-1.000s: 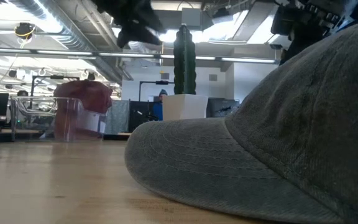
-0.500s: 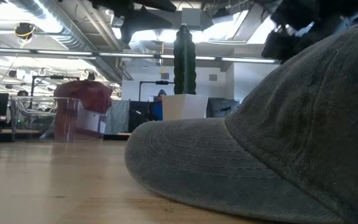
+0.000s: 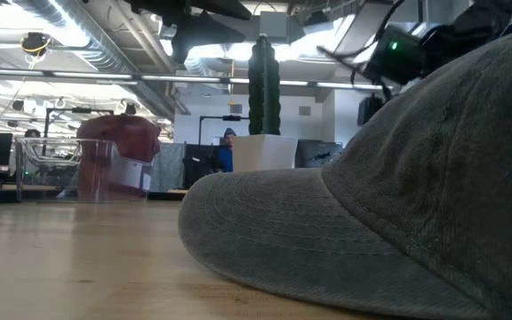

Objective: Pick & Place hat
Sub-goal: Put the gray cap into the right transparent bin

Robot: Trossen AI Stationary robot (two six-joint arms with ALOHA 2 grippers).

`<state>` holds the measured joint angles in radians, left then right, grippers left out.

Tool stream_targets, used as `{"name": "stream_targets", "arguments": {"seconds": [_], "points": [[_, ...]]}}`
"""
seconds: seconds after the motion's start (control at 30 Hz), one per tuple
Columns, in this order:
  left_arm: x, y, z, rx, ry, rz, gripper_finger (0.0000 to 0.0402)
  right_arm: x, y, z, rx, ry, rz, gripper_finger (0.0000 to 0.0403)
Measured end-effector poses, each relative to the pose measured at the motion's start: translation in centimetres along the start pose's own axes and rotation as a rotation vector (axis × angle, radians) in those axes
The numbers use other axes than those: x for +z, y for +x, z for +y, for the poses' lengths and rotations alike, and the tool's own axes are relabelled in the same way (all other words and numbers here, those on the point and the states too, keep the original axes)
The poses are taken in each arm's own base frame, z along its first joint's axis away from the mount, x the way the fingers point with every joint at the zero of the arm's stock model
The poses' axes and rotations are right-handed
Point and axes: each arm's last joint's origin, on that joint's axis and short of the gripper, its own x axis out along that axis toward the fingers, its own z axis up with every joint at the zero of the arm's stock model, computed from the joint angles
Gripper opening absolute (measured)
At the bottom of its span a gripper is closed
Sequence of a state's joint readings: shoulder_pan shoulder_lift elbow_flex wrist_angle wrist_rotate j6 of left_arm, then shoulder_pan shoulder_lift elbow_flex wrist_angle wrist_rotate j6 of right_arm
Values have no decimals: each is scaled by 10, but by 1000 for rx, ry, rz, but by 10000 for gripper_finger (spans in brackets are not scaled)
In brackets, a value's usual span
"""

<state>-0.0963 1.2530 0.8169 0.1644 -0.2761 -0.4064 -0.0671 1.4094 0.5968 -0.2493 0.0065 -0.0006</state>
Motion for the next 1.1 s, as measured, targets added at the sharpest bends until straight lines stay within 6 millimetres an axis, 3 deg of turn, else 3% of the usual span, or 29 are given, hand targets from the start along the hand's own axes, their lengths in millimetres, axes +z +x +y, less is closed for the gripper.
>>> {"name": "stream_targets", "arguments": {"seconds": [0.4,1.1], "points": [[-1,0,0,4,3,10,169,-7,22,-12,31,53,95,250],[-1,0,0,4,3,10,169,-9,23,-12,22,74,114,55]]}}
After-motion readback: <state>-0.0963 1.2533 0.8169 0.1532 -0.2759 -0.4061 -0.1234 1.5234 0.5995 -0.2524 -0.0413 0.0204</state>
